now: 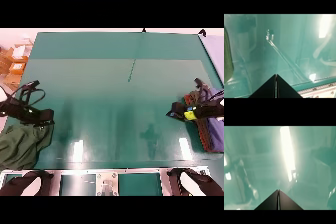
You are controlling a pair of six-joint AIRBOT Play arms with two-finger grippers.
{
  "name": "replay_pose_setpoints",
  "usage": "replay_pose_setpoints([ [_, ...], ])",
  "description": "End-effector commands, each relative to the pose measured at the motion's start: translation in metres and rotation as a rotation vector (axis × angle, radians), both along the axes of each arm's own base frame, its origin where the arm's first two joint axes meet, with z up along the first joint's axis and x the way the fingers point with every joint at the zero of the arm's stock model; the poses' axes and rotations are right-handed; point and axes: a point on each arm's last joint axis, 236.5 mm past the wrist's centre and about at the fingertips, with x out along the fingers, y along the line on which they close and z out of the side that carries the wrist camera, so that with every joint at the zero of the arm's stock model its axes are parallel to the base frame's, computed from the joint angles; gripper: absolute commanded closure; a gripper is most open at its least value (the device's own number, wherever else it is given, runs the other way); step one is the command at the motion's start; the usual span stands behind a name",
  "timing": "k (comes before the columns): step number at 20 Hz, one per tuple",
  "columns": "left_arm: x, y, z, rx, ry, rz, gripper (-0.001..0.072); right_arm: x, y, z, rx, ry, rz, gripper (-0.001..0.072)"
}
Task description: Fold the shirts.
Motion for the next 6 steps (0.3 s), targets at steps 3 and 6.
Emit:
replay_pose_setpoints([
  [3, -0.0037, -0.0006, -0.0087, -0.002, -0.01, 0.017, 0.0681, -0.0215, 0.0183, -0.0107, 0.017, 0.038, 0.057, 0.0696],
  [6, -0.0037, -0.0006, -0.0087, -0.002, -0.008, 0.021, 0.0681, -0.0215, 0.0184, -0.0107, 0.017, 0.038, 0.057, 0.0696],
])
